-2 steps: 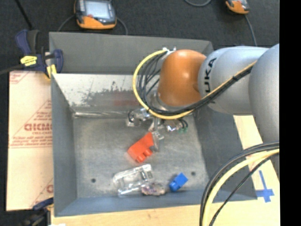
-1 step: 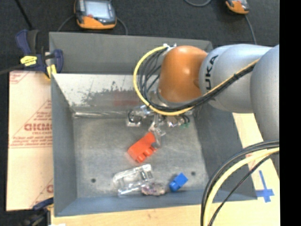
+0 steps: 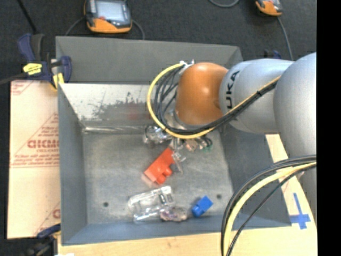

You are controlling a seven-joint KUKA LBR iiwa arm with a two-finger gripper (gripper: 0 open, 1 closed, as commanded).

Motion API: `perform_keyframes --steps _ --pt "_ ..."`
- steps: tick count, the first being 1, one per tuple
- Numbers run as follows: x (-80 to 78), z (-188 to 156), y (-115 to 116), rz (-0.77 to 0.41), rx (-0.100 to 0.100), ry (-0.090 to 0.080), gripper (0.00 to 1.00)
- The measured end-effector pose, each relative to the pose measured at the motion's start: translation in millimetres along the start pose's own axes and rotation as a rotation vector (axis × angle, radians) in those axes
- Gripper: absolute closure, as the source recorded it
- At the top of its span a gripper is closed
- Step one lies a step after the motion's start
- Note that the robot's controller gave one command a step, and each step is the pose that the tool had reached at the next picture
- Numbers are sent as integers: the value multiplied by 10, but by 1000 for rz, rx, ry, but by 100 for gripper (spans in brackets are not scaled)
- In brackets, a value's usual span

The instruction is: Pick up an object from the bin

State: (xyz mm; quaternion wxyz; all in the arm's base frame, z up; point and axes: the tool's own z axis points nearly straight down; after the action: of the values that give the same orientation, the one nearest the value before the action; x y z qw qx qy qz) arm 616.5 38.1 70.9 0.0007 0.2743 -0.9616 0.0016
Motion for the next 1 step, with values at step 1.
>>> perform_keyframes --steps 1 --pt "-13 -19 -7 4 0 -4 0"
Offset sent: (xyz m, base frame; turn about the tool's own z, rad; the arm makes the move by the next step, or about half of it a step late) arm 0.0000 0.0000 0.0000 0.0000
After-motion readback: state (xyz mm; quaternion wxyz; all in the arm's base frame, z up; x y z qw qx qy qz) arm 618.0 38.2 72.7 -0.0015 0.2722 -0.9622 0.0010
